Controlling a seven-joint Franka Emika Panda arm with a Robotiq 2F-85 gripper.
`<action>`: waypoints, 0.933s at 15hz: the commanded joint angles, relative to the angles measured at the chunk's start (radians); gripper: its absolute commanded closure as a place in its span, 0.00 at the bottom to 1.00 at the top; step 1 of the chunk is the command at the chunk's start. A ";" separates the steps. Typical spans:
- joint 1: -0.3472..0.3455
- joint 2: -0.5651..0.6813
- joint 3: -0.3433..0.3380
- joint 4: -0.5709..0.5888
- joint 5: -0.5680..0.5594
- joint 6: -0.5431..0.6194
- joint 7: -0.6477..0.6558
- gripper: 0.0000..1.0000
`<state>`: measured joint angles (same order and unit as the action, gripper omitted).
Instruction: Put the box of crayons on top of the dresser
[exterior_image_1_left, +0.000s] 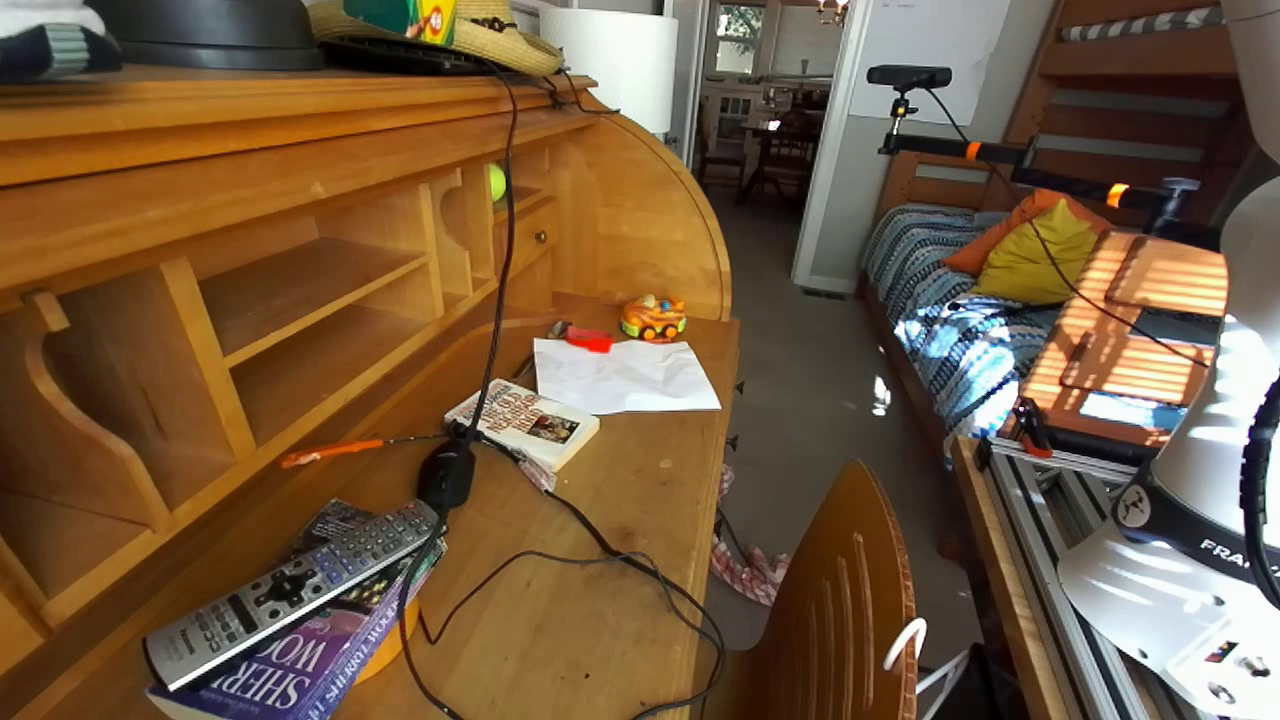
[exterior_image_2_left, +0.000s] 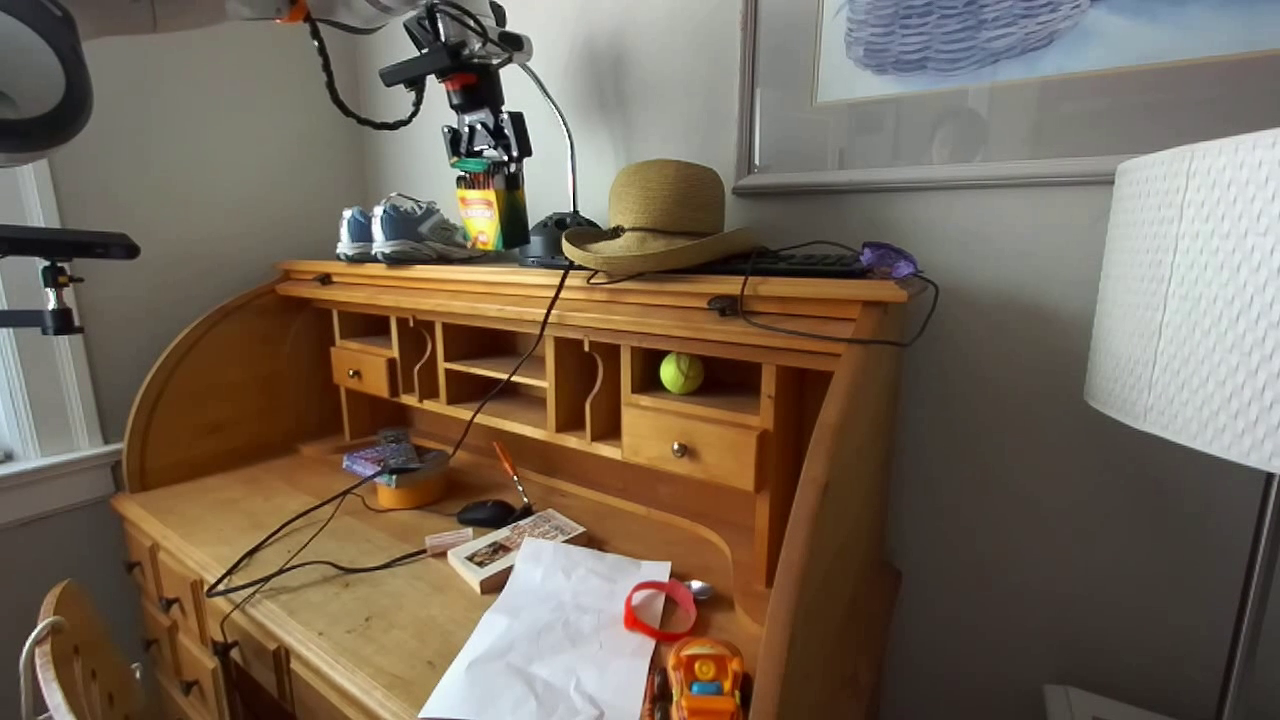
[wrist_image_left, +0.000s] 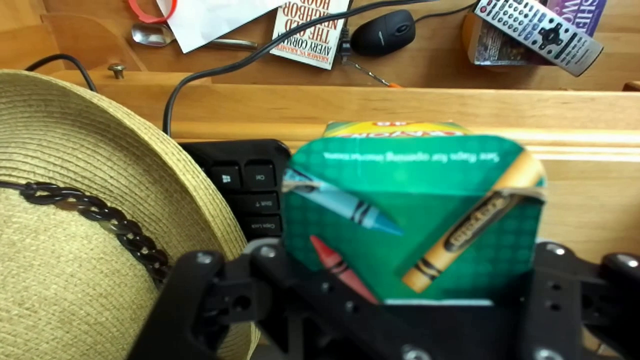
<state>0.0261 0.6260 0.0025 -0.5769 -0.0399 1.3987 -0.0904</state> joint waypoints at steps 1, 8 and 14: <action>0.010 0.021 -0.004 0.018 -0.016 0.028 -0.010 0.43; 0.021 0.033 -0.007 0.021 -0.033 0.056 -0.021 0.43; 0.030 0.043 -0.008 0.020 -0.047 0.066 -0.029 0.43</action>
<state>0.0459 0.6538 0.0020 -0.5763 -0.0660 1.4500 -0.1060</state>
